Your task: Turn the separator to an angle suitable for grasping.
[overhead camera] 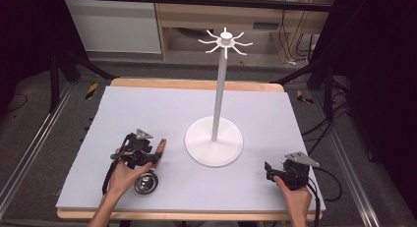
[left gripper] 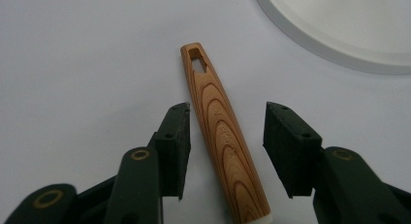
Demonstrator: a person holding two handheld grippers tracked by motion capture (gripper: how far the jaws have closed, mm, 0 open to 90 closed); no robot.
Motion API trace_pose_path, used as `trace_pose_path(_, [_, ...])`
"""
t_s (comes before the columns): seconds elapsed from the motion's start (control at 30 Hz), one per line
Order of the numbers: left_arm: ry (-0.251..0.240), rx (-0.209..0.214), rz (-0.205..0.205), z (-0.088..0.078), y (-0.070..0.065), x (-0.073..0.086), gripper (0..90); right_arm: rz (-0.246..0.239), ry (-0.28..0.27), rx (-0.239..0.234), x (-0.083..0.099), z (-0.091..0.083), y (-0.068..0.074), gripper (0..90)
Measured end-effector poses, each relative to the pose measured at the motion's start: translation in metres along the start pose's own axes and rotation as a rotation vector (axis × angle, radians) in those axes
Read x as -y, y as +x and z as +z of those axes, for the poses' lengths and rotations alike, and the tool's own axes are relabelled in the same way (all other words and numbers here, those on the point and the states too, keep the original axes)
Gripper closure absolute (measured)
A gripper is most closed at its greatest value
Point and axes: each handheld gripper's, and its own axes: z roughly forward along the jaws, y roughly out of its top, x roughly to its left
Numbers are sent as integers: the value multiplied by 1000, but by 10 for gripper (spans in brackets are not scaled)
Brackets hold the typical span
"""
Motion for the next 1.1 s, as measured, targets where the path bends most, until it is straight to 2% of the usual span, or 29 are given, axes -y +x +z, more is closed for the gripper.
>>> trace_pose_path(0.27, [41, 3, -18, 13, -1, 5, 594, -12, 17, -2, 1, 2, 1, 83])
trace_pose_path(0.37, [60, -4, -21, 17, -2, 6, 599, -13, 19, -2, 1, 2, 1, 82])
trace_pose_path(0.5, [57, 2, -32, 21, -2, 8, 586, -13, 26, -2, 1, 3, 1, 82])
trace_pose_path(0.67, [74, -15, -17, 21, -4, 6, 589, -13, 28, -4, 1, 3, 2, 83])
trace_pose_path(0.9, [89, -18, -15, 19, -3, 7, 610, -12, 27, -4, 1, 2, 1, 83])
trace_pose_path(0.93, [91, -20, -9, 19, -3, 7, 626, -12, 29, -4, 1, 3, 1, 83])
trace_pose_path(0.97, [94, -31, 3, 18, -4, 9, 680, -15, 30, -6, 1, 3, 1, 83])
trace_pose_path(1.1, [96, -16, 32, 16, -2, 11, 682, -11, 35, -6, 1, 3, 1, 83])
